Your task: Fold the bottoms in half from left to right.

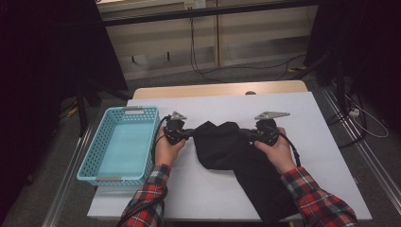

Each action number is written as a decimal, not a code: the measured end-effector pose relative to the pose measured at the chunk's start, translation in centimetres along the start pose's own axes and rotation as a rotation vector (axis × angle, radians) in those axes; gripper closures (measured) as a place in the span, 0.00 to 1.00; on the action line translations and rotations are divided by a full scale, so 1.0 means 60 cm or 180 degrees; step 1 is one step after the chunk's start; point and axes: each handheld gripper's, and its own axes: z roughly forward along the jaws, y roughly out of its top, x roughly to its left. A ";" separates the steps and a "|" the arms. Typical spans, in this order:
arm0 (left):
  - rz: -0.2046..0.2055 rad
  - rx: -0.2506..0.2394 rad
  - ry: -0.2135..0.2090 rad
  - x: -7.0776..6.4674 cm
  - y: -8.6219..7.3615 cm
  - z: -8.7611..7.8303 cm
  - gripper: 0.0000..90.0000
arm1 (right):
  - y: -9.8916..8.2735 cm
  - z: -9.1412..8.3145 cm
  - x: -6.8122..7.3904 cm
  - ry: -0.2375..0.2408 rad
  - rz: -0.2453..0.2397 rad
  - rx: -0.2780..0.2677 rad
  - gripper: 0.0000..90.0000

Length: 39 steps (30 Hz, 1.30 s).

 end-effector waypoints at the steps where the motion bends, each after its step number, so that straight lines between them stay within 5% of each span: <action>1: -0.0030 -0.0003 0.0010 0.001 0.000 -0.002 1.00 | -0.001 0.002 -0.001 0.0003 0.0002 0.0011 0.96; 5: -0.0018 -0.0073 -0.0015 -0.002 -0.001 -0.002 1.00 | -0.002 0.008 0.002 -0.0006 -0.0007 0.0025 0.96; 6: -0.0025 -0.0124 -0.0008 -0.008 -0.002 0.002 0.89 | -0.002 0.009 0.003 -0.0003 -0.0017 0.0016 0.96; 7: 0.0055 -0.0071 -0.0056 -0.015 -0.003 0.006 0.79 | -0.002 0.010 0.003 0.0003 -0.0015 0.0012 0.96; 10: 0.0282 0.0014 -0.0035 -0.029 -0.009 0.022 0.71 | -0.002 0.012 0.004 0.0006 -0.0010 0.0018 0.96; 12: 0.0216 -0.0026 0.0067 -0.026 -0.017 0.036 0.59 | -0.002 0.012 0.003 0.0009 0.0006 0.0015 0.96; 14: 0.0053 -0.0114 0.0001 -0.022 -0.024 0.046 0.55 | -0.002 0.010 0.002 0.0017 0.0018 0.0005 0.96; 16: 0.0167 -0.0077 -0.0022 -0.023 -0.023 0.047 0.53 | -0.002 0.008 0.002 0.0011 0.0017 0.0010 0.96; 18: 0.0141 -0.0037 -0.0036 -0.025 -0.020 0.047 0.54 | -0.002 0.009 0.001 0.0013 0.0006 0.0021 0.96; 20: 0.0074 0.0040 -0.0067 -0.022 -0.014 0.045 0.67 | -0.003 0.011 0.000 0.0006 0.0003 0.0045 0.96; 22: -0.0123 0.0110 -0.0080 -0.016 -0.009 0.042 0.85 | -0.005 0.014 0.001 0.0008 0.0025 0.0054 0.96; 25: -0.0251 0.0153 -0.0081 -0.004 -0.007 0.035 0.95 | -0.006 0.016 0.003 0.0019 0.0003 0.0071 0.96; 32: -0.0378 0.0005 -0.0045 0.011 0.015 0.009 0.97 | -0.008 0.019 0.001 0.0022 -0.0013 0.0111 0.96; 39: -0.0473 -0.0032 0.0245 0.028 0.022 -0.015 0.96 | -0.009 0.033 0.006 -0.0005 -0.0067 0.0139 0.96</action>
